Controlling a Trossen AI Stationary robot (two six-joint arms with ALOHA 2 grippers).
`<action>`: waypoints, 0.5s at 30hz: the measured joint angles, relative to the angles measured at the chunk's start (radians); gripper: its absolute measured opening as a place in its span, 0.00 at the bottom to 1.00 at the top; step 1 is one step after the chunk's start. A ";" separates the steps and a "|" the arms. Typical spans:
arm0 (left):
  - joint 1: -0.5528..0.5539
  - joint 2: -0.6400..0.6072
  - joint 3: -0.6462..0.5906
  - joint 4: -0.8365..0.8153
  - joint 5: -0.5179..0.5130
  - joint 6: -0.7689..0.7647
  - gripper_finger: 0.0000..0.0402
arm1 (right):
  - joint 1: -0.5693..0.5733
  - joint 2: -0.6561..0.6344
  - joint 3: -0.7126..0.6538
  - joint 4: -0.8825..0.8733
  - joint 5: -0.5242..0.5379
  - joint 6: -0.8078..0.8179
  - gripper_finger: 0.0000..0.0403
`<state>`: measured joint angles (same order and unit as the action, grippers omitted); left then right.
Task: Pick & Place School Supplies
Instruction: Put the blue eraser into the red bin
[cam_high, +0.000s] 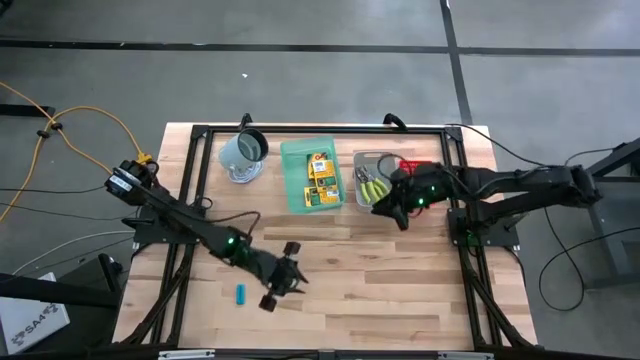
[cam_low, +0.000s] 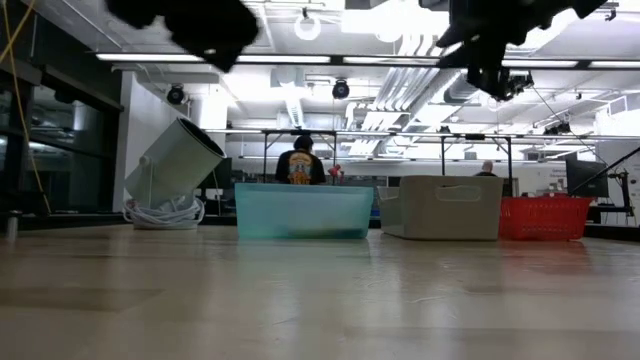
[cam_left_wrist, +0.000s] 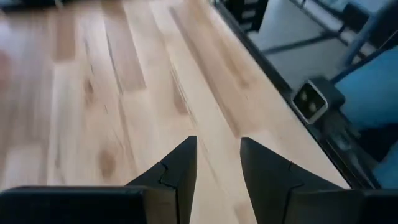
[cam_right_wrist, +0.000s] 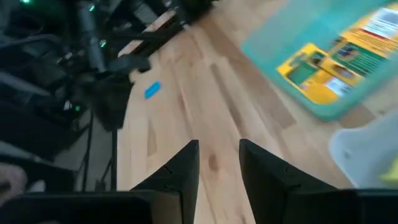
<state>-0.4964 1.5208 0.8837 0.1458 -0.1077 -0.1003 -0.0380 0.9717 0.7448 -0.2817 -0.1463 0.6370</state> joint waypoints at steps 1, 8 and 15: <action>-0.018 0.000 0.000 -0.021 -0.019 -0.023 0.30 | 0.028 0.004 0.000 0.010 0.017 -0.013 0.26; -0.135 0.000 0.000 -0.167 -0.227 -0.290 0.30 | 0.175 0.103 0.000 0.090 0.104 -0.040 0.26; -0.208 -0.025 0.000 -0.322 -0.329 -0.671 0.30 | 0.236 0.244 0.000 0.161 0.122 -0.040 0.26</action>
<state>-0.7048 1.4957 0.8837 -0.1764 -0.4363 -0.7714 0.1976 1.2160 0.7448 -0.1208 -0.0242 0.5972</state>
